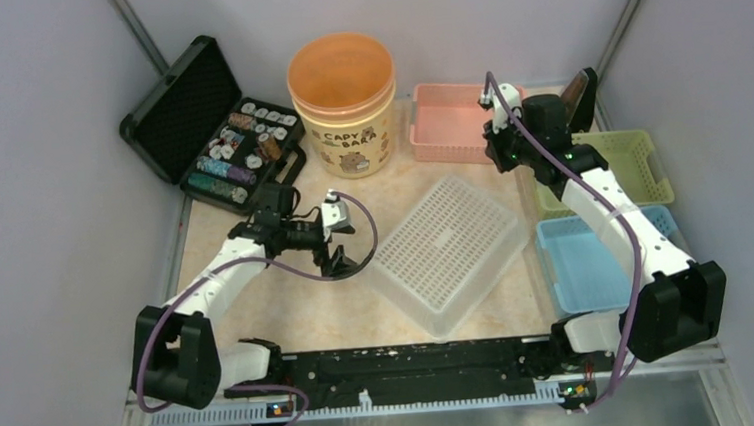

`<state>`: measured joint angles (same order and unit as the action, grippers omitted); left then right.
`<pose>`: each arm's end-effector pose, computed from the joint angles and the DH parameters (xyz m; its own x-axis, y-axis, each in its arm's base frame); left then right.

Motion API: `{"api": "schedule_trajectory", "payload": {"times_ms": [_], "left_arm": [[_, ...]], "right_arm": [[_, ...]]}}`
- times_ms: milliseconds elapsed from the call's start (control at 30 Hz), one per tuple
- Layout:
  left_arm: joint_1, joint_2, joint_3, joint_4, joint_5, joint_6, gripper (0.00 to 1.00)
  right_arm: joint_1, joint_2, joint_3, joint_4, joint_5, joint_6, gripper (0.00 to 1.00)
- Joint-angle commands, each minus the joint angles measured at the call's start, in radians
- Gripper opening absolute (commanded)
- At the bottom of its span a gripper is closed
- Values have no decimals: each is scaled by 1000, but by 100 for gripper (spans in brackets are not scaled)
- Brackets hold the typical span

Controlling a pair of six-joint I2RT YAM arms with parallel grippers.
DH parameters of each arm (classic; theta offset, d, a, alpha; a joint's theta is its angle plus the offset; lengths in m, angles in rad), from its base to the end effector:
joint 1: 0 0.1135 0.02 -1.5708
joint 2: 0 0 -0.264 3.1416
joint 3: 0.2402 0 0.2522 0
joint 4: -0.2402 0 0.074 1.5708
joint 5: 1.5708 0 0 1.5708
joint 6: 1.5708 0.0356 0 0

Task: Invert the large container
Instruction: Turn the container upside down at the center of the board.

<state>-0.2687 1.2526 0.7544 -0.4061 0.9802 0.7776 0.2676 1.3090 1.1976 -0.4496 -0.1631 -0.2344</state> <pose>0.2228 -0.0920 0.2262 -0.0889 0.4297 -0.8986 0.9898 0.1390 -0.0315 0.2822 0.0834 0.3428 -0.4077 -0.3494 -0.8436 -0.5019 0.8576 -0.1126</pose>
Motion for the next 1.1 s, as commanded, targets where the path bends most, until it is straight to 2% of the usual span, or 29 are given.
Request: {"api": "schedule_trajectory", "payload": {"times_ms": [0,233,433,567,600,700,767,867,1067], "left_arm": [[3,14,44,24,103,-30,99],[-6,85,101,45,131,-120,99],[-59,108,35,168,-17,-148,99],[-100,131,39,177,-34,-139,99],[-112,133,40,176,-40,-130,99],[-159,143,40,184,-72,-114,99],[-180,159,43,198,-103,-114,99],[-196,183,50,212,-138,-121,99],[-200,210,57,242,-174,-136,99]], "right_arm": [[-13,-13,-8,58,-3,17,0],[-17,-9,-34,73,10,16,0],[-18,12,-51,69,-3,7,0],[-20,45,-52,56,-2,0,0],[-22,50,-53,52,-3,-2,2],[-30,63,-54,41,-19,-6,34],[-32,75,-55,29,-31,-12,45],[-34,97,-56,14,-52,-18,53],[-42,143,-55,-6,-88,-22,58]]}}
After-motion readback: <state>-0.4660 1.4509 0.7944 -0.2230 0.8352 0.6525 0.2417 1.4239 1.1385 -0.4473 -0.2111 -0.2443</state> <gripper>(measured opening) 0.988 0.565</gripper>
